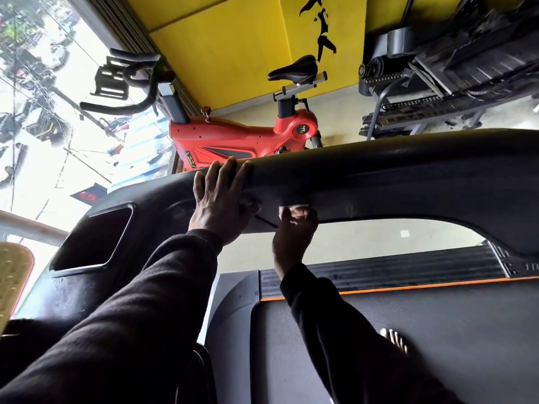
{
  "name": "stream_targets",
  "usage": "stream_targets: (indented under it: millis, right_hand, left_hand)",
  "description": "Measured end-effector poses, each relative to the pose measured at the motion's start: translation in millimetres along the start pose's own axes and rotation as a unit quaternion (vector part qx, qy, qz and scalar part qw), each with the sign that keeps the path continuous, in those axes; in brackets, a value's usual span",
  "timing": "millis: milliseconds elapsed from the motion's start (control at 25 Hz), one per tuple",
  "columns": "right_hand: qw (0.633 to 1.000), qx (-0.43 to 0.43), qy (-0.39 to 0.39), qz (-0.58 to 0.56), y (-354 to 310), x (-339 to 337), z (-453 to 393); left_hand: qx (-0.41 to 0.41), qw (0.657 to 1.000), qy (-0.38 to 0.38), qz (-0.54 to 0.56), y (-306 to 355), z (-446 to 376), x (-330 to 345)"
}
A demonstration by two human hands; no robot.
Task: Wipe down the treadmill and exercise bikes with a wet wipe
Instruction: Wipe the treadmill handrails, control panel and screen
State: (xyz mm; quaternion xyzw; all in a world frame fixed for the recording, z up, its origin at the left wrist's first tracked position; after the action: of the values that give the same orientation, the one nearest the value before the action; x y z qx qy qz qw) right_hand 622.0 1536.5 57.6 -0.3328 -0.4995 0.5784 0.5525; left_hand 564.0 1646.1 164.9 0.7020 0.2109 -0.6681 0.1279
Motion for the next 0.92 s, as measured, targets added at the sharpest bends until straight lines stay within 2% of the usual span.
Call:
stream_targets:
  millis: [120,280,320,440,520,600,680,760,840,920]
  right_hand:
    - [0.993,-0.084,-0.064,0.057,-7,-1,4]
    - [0.998,0.039,-0.035,0.025,9,-16,-7]
    - [0.998,0.025,-0.044,0.027,6,-15,-6]
    - [0.981,-0.097,-0.148,0.085,-12,-12,8]
    - [0.967,-0.127,-0.178,0.129,-7,-21,2]
    - [0.975,-0.076,-0.15,0.144,9,-36,-13]
    - [0.987,-0.025,-0.11,0.112,8,-45,-16]
    - [0.981,-0.106,-0.13,0.101,-6,-41,-8]
    - [0.957,-0.178,-0.171,0.15,-7,-39,0]
    - [0.953,-0.163,-0.184,0.177,8,-43,-11]
  left_hand:
    - [-0.005,1.0,0.001,-0.005,-1,1,1]
    - [-0.009,1.0,-0.003,-0.011,1,0,1]
    - [-0.01,1.0,-0.004,-0.012,0,0,2]
    - [-0.021,1.0,-0.001,0.006,1,2,-4]
    - [-0.012,1.0,0.004,0.017,16,-8,-14]
    - [0.039,0.999,-0.021,0.01,40,-25,-16]
    - [0.061,0.998,-0.025,-0.021,58,-33,-10]
    - [0.057,0.998,-0.013,-0.035,59,-34,-5]
    - [0.058,0.998,-0.005,-0.035,56,-31,-3]
    - [0.06,0.998,0.008,-0.036,56,-31,-5]
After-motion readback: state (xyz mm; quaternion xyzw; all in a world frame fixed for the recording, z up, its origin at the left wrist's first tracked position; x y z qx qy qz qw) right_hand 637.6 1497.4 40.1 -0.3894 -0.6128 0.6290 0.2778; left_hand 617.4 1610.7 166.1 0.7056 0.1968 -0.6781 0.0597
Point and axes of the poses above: each hand's wrist, its own z-axis away from the middle knuckle, its own x-axis out of the palm, y = z × x, the point moved 3 cm from there along -z, towards the middle knuckle, and after that the axes turned 9 degrees about -y, right-handed, at the moved point
